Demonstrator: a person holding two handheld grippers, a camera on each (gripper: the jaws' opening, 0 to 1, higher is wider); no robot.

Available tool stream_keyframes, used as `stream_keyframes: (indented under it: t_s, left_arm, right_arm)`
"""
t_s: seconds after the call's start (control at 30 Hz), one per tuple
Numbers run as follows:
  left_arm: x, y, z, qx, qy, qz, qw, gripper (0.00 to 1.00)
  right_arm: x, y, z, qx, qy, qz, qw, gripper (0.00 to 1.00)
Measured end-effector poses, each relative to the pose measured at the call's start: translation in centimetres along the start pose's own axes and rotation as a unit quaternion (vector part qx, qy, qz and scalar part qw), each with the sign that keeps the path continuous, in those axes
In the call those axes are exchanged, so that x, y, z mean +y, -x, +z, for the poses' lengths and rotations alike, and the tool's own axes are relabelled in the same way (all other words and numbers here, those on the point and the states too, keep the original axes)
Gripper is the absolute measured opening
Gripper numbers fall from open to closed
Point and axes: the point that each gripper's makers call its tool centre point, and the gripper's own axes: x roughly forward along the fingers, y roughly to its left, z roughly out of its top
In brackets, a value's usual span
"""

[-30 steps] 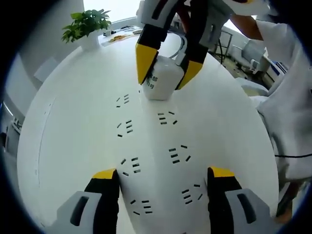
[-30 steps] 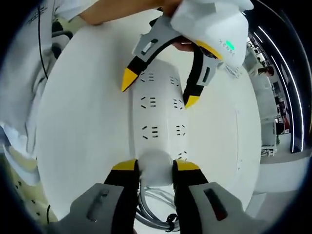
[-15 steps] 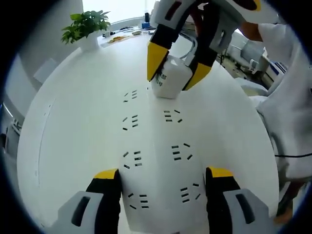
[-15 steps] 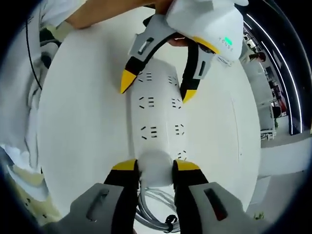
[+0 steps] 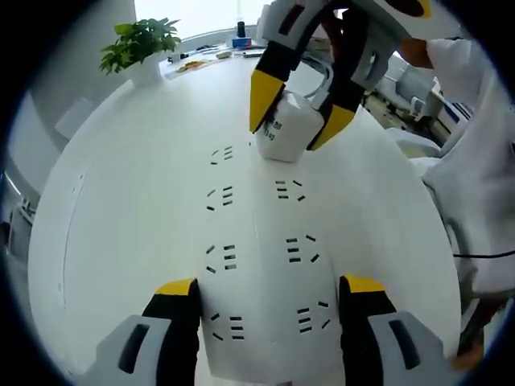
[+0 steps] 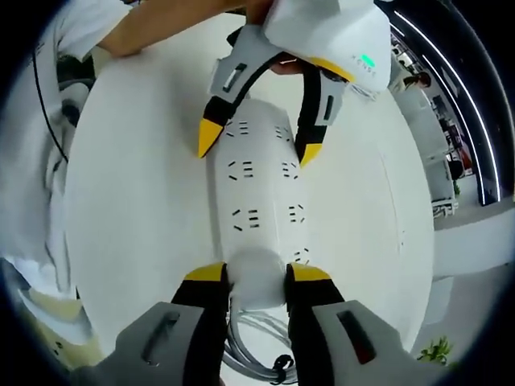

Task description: Straighten the power strip on the desk, plug the charger into it

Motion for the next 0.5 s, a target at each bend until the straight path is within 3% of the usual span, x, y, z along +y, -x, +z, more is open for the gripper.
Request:
stream_keyframes:
  t_s: [0.5]
  left_arm:
    - [-0.02,-0.07,0.05,-0.004,-0.003,-0.002,1.0000,0.71]
  right_arm:
    - [0.13,-0.12,-0.09,-0.004,-0.029,0.004,0.9996,0.27]
